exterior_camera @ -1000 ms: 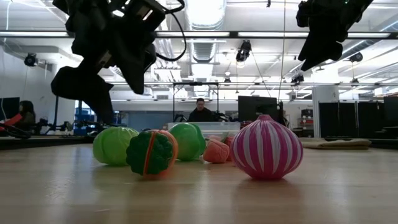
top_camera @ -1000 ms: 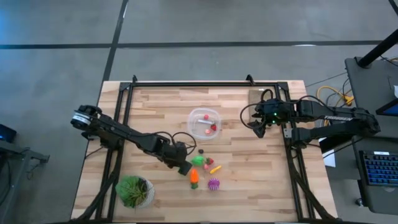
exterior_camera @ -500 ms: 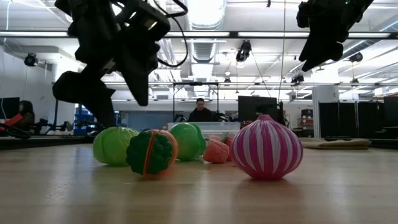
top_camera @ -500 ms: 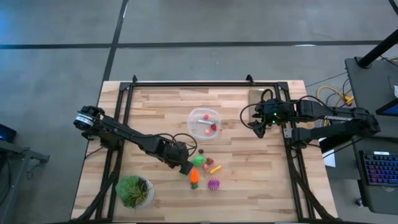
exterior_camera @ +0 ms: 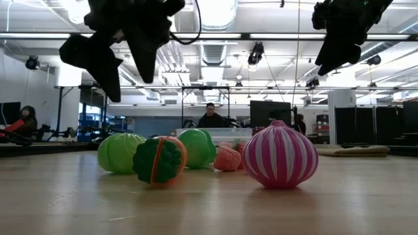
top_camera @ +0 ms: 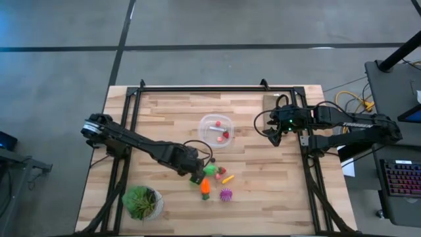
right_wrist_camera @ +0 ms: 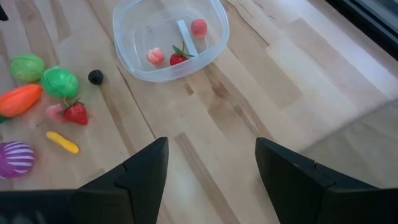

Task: Pick and placing Produce into tupperware
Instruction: Put the green cabbage into the transparent container, then put the green pear into the transparent container

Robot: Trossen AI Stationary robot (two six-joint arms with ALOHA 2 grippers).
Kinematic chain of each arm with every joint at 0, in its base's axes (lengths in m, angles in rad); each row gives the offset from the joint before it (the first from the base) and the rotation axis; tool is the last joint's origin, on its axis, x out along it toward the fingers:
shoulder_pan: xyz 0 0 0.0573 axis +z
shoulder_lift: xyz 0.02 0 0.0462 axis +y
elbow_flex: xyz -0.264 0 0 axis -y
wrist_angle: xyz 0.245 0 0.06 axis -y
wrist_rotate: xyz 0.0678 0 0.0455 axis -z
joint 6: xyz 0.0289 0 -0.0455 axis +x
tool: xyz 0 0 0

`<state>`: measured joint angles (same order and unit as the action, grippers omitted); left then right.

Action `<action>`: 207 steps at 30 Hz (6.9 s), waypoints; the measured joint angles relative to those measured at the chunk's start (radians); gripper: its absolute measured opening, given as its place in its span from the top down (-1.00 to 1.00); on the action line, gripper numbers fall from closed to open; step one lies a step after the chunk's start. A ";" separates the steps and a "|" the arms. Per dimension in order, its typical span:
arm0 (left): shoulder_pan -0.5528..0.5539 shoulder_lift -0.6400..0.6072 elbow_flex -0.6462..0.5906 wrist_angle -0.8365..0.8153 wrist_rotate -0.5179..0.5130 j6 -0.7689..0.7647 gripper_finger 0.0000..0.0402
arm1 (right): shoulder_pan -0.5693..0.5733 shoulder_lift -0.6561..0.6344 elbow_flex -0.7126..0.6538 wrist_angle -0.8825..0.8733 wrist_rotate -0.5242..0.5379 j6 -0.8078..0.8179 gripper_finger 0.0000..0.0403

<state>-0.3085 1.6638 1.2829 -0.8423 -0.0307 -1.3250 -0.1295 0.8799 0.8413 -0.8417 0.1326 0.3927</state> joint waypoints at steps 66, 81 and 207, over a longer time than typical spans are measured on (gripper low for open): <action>-0.021 0.182 -0.052 0.153 0.057 0.001 -0.42 | 0.000 -0.002 0.000 -0.021 0.005 -0.001 -0.16; -0.022 0.182 -0.061 0.153 0.058 0.006 -0.08 | 0.000 -0.002 0.000 -0.021 0.026 0.003 -0.16; 0.141 -0.010 0.146 0.037 -0.028 1.095 -0.66 | -0.003 0.002 0.000 -0.041 0.053 -0.001 -0.16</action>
<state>-0.1676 1.6534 1.4289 -0.8058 -0.0582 -0.2298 -0.1326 0.8821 0.8410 -0.8825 0.1856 0.3920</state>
